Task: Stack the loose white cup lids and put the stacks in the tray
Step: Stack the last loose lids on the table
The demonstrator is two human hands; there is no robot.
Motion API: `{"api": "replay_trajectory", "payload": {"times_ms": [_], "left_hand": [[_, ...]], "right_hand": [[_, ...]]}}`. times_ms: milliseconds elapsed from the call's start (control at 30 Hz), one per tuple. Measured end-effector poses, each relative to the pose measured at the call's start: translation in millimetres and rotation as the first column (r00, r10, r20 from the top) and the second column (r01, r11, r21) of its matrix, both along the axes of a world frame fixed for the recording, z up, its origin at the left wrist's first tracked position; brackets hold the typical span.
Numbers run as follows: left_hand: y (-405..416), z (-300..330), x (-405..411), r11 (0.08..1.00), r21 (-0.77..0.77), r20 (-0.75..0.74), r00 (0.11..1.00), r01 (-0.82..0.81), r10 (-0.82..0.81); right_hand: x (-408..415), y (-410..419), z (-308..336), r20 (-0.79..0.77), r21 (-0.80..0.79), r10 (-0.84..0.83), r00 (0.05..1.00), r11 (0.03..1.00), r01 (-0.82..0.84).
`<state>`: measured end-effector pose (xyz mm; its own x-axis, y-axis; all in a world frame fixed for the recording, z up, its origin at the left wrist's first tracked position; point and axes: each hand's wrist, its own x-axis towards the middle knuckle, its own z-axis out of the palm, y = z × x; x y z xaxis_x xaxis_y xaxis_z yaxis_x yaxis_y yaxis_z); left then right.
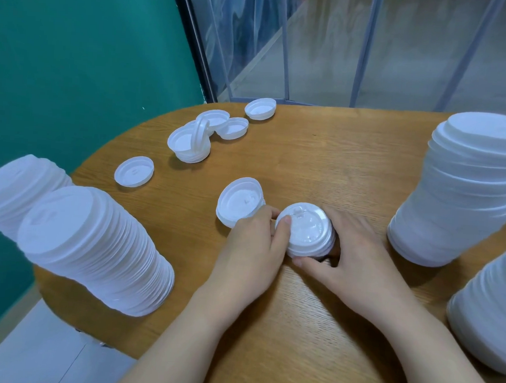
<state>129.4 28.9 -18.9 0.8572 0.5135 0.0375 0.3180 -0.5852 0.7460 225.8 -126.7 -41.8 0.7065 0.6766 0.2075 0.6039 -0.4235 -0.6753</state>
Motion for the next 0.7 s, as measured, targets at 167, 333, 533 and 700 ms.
{"api": "replay_trajectory", "payload": {"times_ms": [167, 333, 533, 700], "left_hand": [[-2, -1, 4, 1.000, -0.009, 0.000, 1.000, -0.027, 0.027], [-2, -1, 6, 0.998, -0.050, 0.036, 0.999, -0.034, 0.036], [-2, -3, 10, 0.994, -0.095, 0.063, 0.997, -0.048, 0.054], [-2, -2, 12, 0.992, -0.109, 0.043, 0.997, -0.061, 0.066]], "right_hand": [[0, 0, 0, -0.010, -0.004, 0.001, 1.000, 1.000, -0.001], [-1, 0, 1, -0.018, 0.027, -0.011, 1.000, 1.000, 0.011], [2, -1, -2, -0.045, 0.043, -0.007, 0.999, 0.999, 0.009], [2, 0, -2, -0.039, 0.047, -0.001, 0.999, 0.999, 0.003]]}}
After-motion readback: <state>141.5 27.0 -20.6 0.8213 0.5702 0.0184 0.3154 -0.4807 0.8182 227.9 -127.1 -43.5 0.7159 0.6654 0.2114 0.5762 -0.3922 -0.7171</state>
